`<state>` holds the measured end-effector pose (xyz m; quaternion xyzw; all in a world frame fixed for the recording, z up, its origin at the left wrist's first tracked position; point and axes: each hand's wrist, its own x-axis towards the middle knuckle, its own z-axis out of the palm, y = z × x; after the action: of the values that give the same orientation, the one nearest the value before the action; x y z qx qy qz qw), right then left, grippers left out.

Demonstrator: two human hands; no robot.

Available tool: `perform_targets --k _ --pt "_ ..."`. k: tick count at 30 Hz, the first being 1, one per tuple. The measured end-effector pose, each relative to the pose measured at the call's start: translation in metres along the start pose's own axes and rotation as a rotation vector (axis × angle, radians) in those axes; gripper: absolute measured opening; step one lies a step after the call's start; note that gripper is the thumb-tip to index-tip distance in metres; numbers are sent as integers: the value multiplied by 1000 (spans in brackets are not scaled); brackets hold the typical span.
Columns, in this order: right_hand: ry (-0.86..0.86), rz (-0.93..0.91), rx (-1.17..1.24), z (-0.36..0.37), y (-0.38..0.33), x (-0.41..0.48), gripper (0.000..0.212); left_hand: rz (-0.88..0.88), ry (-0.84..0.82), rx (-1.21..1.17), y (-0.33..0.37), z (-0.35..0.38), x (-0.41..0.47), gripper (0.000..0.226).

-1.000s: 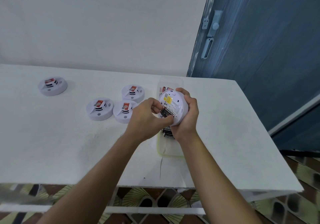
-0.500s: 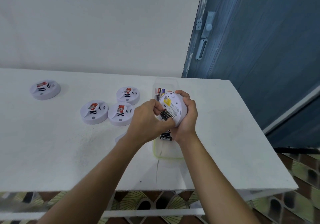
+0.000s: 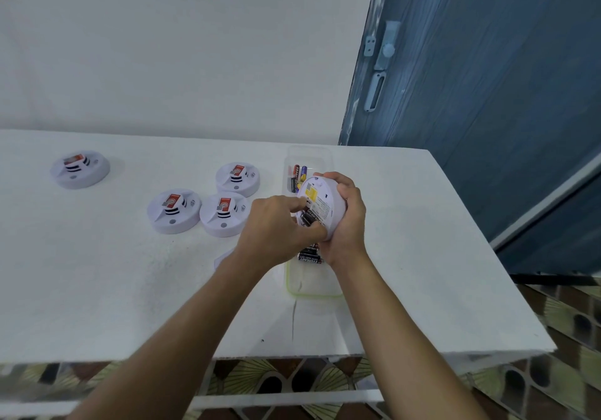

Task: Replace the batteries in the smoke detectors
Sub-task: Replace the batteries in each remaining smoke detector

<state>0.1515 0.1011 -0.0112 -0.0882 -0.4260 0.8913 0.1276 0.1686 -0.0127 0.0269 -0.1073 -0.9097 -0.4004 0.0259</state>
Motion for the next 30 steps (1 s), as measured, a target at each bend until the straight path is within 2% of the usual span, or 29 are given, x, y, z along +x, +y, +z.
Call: perform_targets --k 5,9,18,24,30 --pt "4 -3 -28 -3 4 2 24 35 18 -3 -4 4 0 64" --pt "6 -16 -8 -3 4 3 24 -1 11 -64 -8 8 1 66" --pt "0 -77 70 -5 -5 7 23 29 46 -113 -15 14 9 38" --pt "-46 -58 120 -3 -11 4 23 -104 -65 -462 -23 19 16 33" --pt "-56 -56 124 1 -11 2 23 -112 -58 -544 -29 24 22 22"
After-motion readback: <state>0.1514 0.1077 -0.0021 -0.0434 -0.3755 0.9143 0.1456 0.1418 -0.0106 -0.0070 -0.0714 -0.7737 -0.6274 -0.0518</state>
